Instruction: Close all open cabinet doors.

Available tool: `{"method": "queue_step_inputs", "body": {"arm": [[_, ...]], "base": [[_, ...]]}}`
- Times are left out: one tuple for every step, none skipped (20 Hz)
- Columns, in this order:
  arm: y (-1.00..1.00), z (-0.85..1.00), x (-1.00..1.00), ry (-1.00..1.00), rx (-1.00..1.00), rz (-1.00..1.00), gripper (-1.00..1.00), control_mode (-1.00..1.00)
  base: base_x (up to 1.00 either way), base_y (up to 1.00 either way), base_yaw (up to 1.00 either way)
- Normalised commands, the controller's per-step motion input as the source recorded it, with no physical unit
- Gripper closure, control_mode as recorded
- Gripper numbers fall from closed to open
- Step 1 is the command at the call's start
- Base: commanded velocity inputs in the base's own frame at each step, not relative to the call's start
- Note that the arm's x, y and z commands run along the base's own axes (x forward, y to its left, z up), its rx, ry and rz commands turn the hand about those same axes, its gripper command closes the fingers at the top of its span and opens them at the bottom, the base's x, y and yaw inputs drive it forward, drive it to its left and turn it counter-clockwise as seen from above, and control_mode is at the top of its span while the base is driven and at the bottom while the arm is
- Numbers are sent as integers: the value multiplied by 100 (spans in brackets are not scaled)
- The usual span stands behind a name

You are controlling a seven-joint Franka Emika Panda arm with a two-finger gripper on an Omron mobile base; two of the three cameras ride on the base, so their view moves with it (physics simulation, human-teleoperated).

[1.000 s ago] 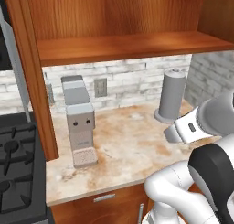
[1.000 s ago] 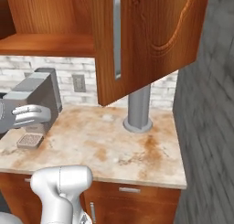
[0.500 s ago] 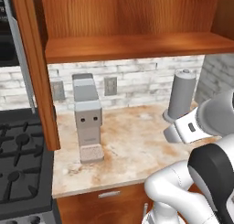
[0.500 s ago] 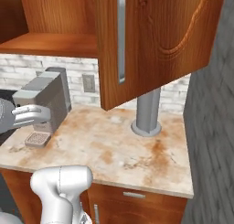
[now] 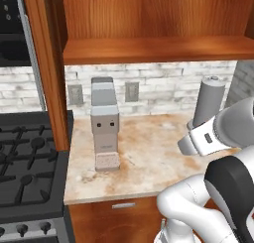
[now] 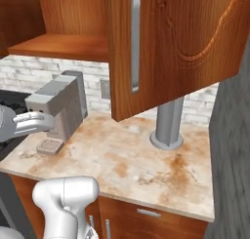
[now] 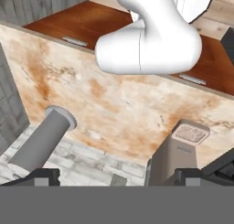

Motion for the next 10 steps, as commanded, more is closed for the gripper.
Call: {"method": "queue_step_inputs", "body": {"arm": [[0, 0, 0, 0, 0, 0, -100, 100], [0, 0, 0, 0, 0, 0, -100, 100], [0, 0, 0, 0, 0, 0, -100, 100], [0, 0, 0, 0, 0, 0, -100, 100], [0, 0, 0, 0, 0, 0, -100, 100], [0, 0, 0, 0, 0, 0, -100, 100], [0, 0, 0, 0, 0, 0, -100, 100], [0, 0, 0, 0, 0, 0, -100, 100], [0, 0, 0, 0, 0, 0, -100, 100], [0, 0, 0, 0, 0, 0, -100, 100]], "base": [[-19, 13, 6], [-20, 16, 0], [-20, 13, 0], [-17, 8, -2], [-9, 0, -10], [0, 0, -16], [0, 0, -21], [0, 3, -24], [0, 11, -24], [0, 17, -25]]}}
